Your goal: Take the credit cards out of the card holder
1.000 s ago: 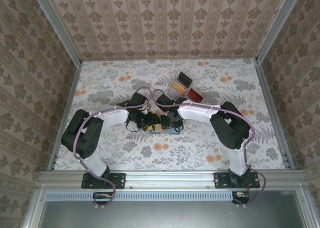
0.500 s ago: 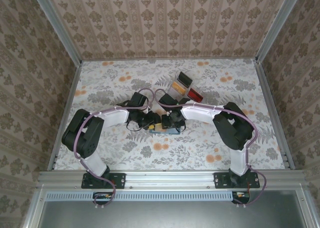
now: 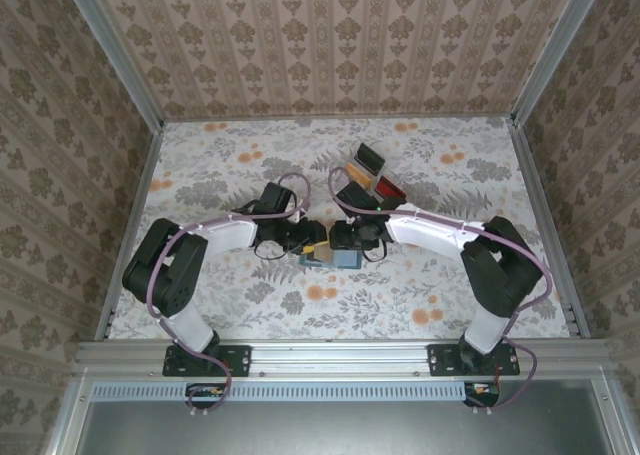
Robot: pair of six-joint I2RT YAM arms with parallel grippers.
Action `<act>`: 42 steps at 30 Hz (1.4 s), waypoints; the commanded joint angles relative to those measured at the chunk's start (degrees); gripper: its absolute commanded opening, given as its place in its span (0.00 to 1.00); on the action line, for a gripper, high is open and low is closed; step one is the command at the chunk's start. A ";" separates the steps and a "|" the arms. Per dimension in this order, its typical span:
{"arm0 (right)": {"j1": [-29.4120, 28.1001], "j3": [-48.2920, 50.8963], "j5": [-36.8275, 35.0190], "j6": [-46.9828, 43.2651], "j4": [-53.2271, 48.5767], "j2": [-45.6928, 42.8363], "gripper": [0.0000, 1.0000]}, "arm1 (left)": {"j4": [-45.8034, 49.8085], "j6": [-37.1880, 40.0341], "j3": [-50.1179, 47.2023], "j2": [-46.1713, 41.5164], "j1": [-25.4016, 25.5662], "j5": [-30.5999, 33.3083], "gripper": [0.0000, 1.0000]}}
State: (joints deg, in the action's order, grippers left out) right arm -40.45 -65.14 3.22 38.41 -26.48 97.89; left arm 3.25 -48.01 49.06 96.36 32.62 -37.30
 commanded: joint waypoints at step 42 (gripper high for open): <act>2.62 1.78 1.63 4.23 -0.31 4.22 0.13 | 11.43 3.77 10.41 7.20 3.94 4.52 0.35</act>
State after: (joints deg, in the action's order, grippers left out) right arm -37.76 -61.95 4.38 42.06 -24.45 100.36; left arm 14.00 -46.02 57.89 102.83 36.36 -32.51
